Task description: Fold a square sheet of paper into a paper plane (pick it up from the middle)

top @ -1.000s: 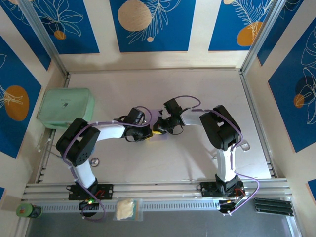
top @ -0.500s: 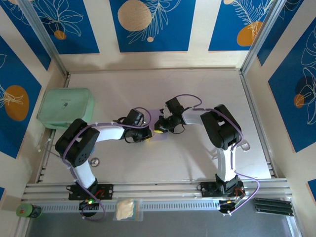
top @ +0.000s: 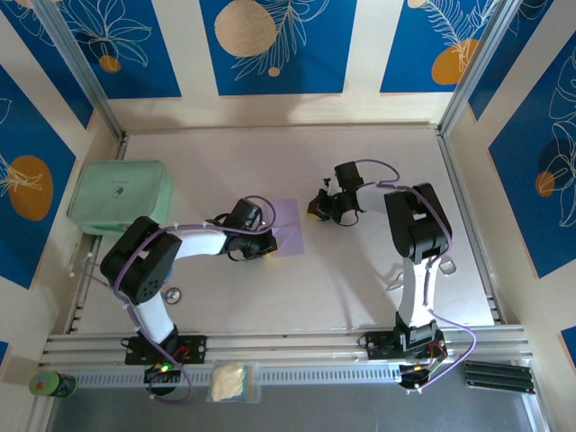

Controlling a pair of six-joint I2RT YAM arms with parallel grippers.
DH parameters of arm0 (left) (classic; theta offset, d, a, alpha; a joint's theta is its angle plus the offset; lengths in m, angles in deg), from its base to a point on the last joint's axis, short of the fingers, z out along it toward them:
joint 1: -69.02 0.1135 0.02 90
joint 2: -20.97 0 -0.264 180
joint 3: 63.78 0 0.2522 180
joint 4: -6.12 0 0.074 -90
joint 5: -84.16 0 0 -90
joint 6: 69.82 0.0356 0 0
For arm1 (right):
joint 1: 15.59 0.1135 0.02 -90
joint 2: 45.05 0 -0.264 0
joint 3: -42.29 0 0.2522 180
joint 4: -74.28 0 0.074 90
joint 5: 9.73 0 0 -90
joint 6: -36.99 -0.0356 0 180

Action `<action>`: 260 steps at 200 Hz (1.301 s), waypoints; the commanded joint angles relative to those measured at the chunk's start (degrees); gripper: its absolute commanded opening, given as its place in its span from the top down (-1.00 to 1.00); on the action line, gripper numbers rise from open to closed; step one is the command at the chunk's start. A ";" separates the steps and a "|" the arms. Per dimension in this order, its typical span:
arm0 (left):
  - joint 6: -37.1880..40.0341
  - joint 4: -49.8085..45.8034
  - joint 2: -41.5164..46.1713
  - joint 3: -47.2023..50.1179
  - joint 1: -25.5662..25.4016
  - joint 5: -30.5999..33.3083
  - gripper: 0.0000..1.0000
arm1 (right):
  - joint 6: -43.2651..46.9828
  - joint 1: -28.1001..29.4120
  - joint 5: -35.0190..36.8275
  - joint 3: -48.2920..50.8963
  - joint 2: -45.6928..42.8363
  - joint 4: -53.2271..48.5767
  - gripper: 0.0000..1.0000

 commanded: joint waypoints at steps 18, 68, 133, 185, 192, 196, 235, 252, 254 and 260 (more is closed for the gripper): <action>-0.13 -9.74 -1.42 0.52 -0.35 1.10 1.00 | 0.76 2.57 0.22 2.19 -8.36 -0.79 0.98; 1.23 -10.26 -1.18 -1.95 -0.33 0.25 1.00 | -2.19 10.16 -1.68 4.99 -6.49 0.90 0.98; 3.29 -9.16 1.20 -3.74 -0.27 1.58 1.00 | -3.76 11.80 -0.52 4.53 -0.95 0.19 0.99; 1.40 1.45 0.05 -4.13 -0.43 -2.76 0.92 | -3.45 11.94 0.99 5.07 1.02 -1.96 1.00; 1.19 2.02 -0.61 -4.37 -0.36 -3.10 0.92 | -3.52 11.88 1.15 5.07 1.15 -2.04 1.00; 1.14 2.12 -1.00 -4.58 -0.42 -3.19 0.91 | -3.60 11.93 1.09 5.06 1.15 -2.05 1.00; 0.94 2.90 -4.29 -6.25 -0.55 -4.28 0.91 | -3.63 11.81 1.20 4.75 1.29 -2.40 1.00; 1.17 2.71 -5.08 -6.55 -0.60 -4.63 0.91 | -3.70 11.70 1.07 4.63 1.52 -2.45 1.00; 1.18 2.66 -5.15 -6.55 -0.64 -4.70 0.91 | -3.74 11.70 1.07 4.66 1.48 -2.48 1.00; 1.42 2.05 -5.32 -6.56 -0.63 -4.87 0.91 | -3.72 11.70 0.98 4.56 1.55 -2.49 1.00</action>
